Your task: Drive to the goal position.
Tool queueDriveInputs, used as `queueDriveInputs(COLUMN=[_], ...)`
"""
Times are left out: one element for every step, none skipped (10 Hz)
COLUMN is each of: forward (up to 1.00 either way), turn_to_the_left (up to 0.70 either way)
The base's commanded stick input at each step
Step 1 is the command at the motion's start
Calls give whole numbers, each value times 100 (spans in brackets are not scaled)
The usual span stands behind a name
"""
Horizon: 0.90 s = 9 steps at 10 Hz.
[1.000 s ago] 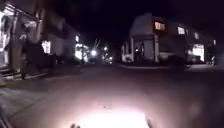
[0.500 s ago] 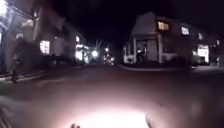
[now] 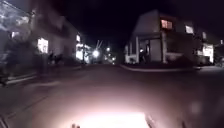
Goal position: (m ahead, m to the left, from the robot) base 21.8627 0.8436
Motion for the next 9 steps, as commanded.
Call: queueDriveInputs(forward=[100, 100, 100, 100, 100, 100, 100, 100, 100], turn_to_the_left=[0, 0, 16, 27, 27, 27, 27, 27, 16])
